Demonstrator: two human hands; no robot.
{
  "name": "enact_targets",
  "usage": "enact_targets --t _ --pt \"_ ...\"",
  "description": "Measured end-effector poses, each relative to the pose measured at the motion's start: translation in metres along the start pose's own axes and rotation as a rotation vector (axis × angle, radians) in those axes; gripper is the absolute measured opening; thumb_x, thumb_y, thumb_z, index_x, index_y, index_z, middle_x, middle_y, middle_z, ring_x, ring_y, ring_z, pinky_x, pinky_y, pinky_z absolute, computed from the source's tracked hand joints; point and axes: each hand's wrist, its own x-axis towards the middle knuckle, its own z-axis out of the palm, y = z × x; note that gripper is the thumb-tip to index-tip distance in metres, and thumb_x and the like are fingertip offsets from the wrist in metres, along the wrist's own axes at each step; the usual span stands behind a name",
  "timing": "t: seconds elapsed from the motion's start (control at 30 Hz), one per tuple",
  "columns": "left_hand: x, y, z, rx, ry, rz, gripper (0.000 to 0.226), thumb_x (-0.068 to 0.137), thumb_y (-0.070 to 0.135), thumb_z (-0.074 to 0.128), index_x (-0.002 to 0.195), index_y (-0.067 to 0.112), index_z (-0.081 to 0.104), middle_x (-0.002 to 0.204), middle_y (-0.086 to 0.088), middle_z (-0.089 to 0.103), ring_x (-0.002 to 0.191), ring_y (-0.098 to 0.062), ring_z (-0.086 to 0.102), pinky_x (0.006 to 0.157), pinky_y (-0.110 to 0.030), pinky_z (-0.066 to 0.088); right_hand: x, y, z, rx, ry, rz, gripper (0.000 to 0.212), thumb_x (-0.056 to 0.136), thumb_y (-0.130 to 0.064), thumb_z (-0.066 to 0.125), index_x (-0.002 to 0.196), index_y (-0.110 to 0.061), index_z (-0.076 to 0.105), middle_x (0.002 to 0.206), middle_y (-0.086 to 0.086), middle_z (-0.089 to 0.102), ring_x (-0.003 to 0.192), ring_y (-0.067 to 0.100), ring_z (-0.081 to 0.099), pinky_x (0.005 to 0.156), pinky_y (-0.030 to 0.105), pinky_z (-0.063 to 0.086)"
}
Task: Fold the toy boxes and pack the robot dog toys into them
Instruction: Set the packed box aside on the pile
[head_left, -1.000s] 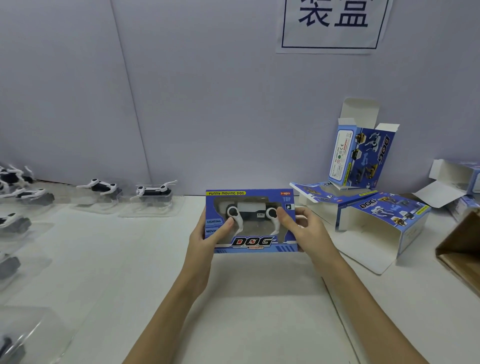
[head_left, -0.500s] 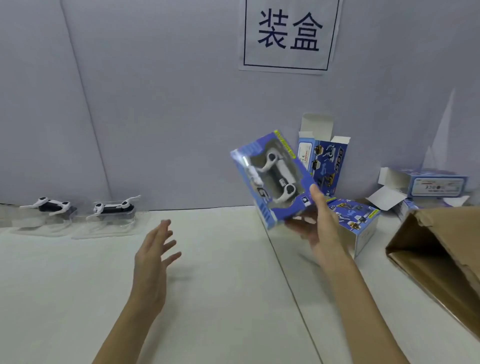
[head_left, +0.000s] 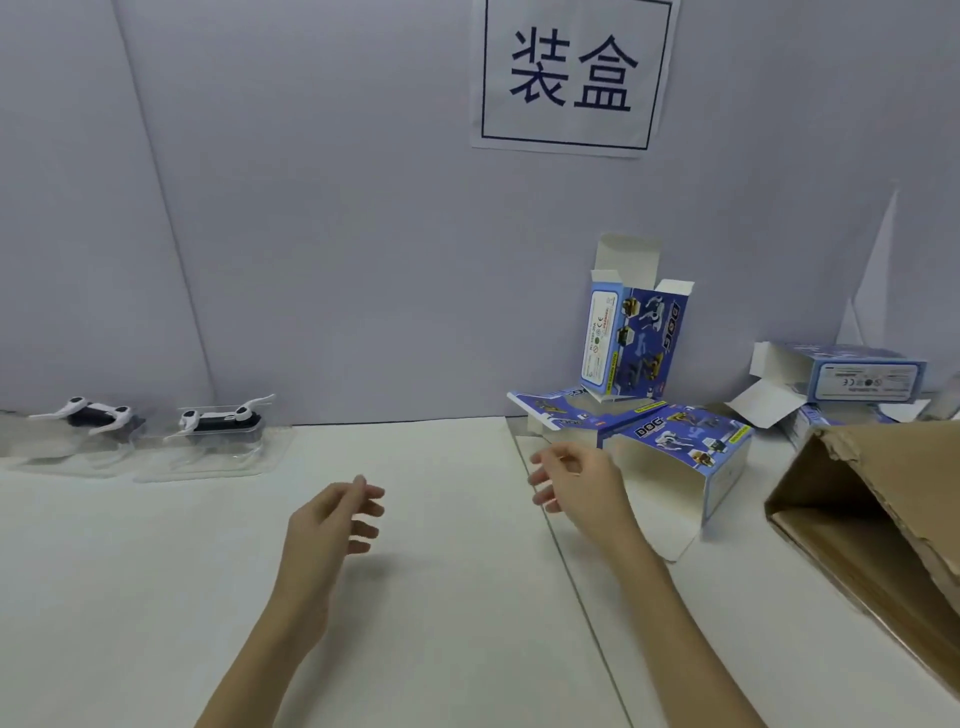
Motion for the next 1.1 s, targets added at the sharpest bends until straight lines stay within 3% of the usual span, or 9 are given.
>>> enact_targets --t 0.2,0.37,0.47,0.57,0.7,0.8,0.87,0.97,1.1 --pt "-0.005 -0.019 0.004 0.755 -0.039 0.328 0.010 0.102 0.033 0.060 0.096 0.028 0.067 0.106 0.012 0.061 0.099 -0.017 0.055 0.087 -0.032 0.046 -0.014 0.018 0.030 -0.552 -0.408 -0.020 0.015 0.100 -0.030 0.057 0.096 -0.028 0.071 0.093 -0.009 0.071 0.083 0.010 0.068 0.070 0.023 0.053" --pt "-0.005 -0.034 0.005 1.212 -0.237 0.405 0.030 0.105 0.048 0.040 0.131 0.034 0.048 0.130 0.011 0.040 0.121 -0.015 0.036 0.098 -0.032 0.027 -0.019 0.026 0.042 -0.704 -0.402 -0.115 0.014 0.101 -0.033 0.053 0.103 -0.034 0.067 0.101 -0.012 0.062 0.089 0.006 0.062 0.087 0.032 0.054" --pt "-0.003 -0.035 0.005 1.211 -0.233 0.407 0.030 0.105 0.049 0.040 0.131 0.035 0.048 0.131 0.012 0.039 0.121 -0.015 0.036 0.098 -0.033 0.027 -0.013 0.028 0.039 -0.754 -0.157 -0.221 0.022 0.103 -0.027 0.057 0.121 -0.024 0.069 0.131 0.001 0.054 0.120 0.022 0.056 0.102 0.037 0.047" --pt "-0.002 -0.037 0.004 1.231 -0.242 0.400 0.030 0.106 0.049 0.039 0.132 0.035 0.047 0.130 0.013 0.039 0.121 -0.015 0.036 0.098 -0.033 0.028 0.000 0.024 0.021 -0.905 0.283 -0.329 0.019 0.094 -0.009 0.066 0.110 -0.004 0.076 0.154 0.026 0.042 0.146 0.045 0.036 0.117 0.051 0.028" --pt "-0.002 -0.039 0.005 1.238 -0.238 0.402 0.029 0.106 0.048 0.040 0.130 0.035 0.048 0.128 0.012 0.040 0.119 -0.015 0.036 0.097 -0.033 0.028 0.016 0.032 -0.020 -1.227 0.314 0.176 0.024 0.092 -0.030 0.061 0.109 -0.019 0.076 0.171 0.023 0.006 0.160 0.038 -0.002 0.128 0.056 0.004" --pt "-0.002 -0.040 0.005 1.233 -0.251 0.405 0.028 0.106 0.047 0.040 0.130 0.035 0.048 0.127 0.013 0.039 0.118 -0.015 0.036 0.095 -0.033 0.027 0.019 0.045 -0.037 -1.213 0.366 0.276 0.055 0.088 -0.029 0.070 0.139 -0.013 0.061 0.170 0.016 0.018 0.158 0.032 0.011 0.125 0.059 0.009" --pt "-0.001 -0.041 0.005 1.222 -0.257 0.409 0.029 0.106 0.047 0.041 0.130 0.034 0.049 0.127 0.013 0.040 0.117 -0.015 0.037 0.094 -0.032 0.026 0.018 0.041 -0.034 -1.090 0.443 0.218 0.052 0.085 -0.017 0.072 0.136 -0.007 0.061 0.161 0.012 0.033 0.150 0.029 0.025 0.122 0.056 0.020" --pt "0.000 -0.041 0.005 1.201 -0.262 0.422 0.030 0.105 0.047 0.043 0.131 0.034 0.051 0.128 0.011 0.041 0.118 -0.016 0.038 0.093 -0.032 0.025 0.010 0.022 -0.021 -0.841 0.587 -0.001 0.036 0.079 0.003 0.065 0.115 -0.002 0.071 0.147 0.016 0.051 0.136 0.036 0.039 0.109 0.053 0.026" --pt "0.001 -0.043 0.005 1.173 -0.237 0.414 0.046 0.103 0.054 0.044 0.146 0.037 0.038 0.135 0.011 0.036 0.125 -0.015 0.036 0.095 -0.029 0.023 -0.006 -0.011 -0.005 -0.545 0.707 -0.445 0.049 0.082 -0.005 0.050 0.127 -0.005 0.070 0.131 0.013 0.063 0.119 0.040 0.050 0.098 0.052 0.037"
